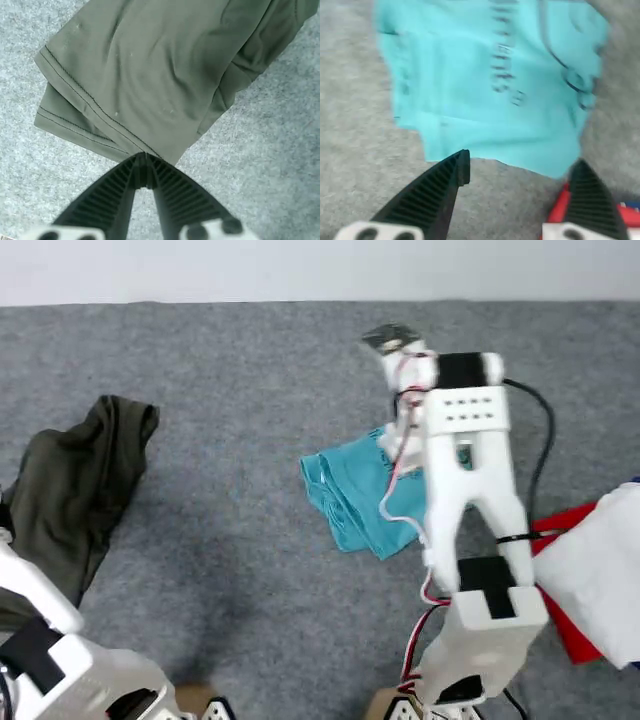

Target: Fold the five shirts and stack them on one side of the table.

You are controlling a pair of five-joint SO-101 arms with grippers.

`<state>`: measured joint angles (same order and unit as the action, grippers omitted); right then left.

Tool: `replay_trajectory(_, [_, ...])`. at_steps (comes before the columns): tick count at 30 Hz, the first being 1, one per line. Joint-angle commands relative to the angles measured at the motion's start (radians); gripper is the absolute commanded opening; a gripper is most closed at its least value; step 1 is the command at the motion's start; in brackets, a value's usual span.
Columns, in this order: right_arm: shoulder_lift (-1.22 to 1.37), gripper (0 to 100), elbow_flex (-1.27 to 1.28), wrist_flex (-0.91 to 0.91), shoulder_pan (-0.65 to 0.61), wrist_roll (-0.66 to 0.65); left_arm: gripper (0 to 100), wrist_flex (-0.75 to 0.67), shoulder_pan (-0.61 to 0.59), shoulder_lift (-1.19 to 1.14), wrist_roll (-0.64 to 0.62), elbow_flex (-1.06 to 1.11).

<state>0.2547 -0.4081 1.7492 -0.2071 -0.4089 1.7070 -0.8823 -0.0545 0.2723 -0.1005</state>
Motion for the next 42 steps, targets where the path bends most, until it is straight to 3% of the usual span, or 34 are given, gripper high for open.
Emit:
replay_trajectory(1, [-0.044,21.9,0.040,0.019,-0.096,0.014,0,0.009,0.005,0.057,-0.009,-0.004])
replay_trajectory(13, [0.154,26.1,0.140,-0.185,-0.231,0.014,0,0.009,0.005,0.051,-0.009,-0.004])
replay_trajectory(23, [0.271,25.7,0.140,-0.234,-0.189,0.011,0,0.009,0.005,0.049,-0.009,-0.004])
replay_trajectory(30, [0.285,5.8,0.140,-0.254,-0.171,0.011,0,0.006,0.005,0.049,-0.009,-0.004])
replay_trajectory(42, [0.282,1.1,0.138,-0.265,-0.177,0.006,0,0.006,0.002,0.049,-0.009,-0.004])
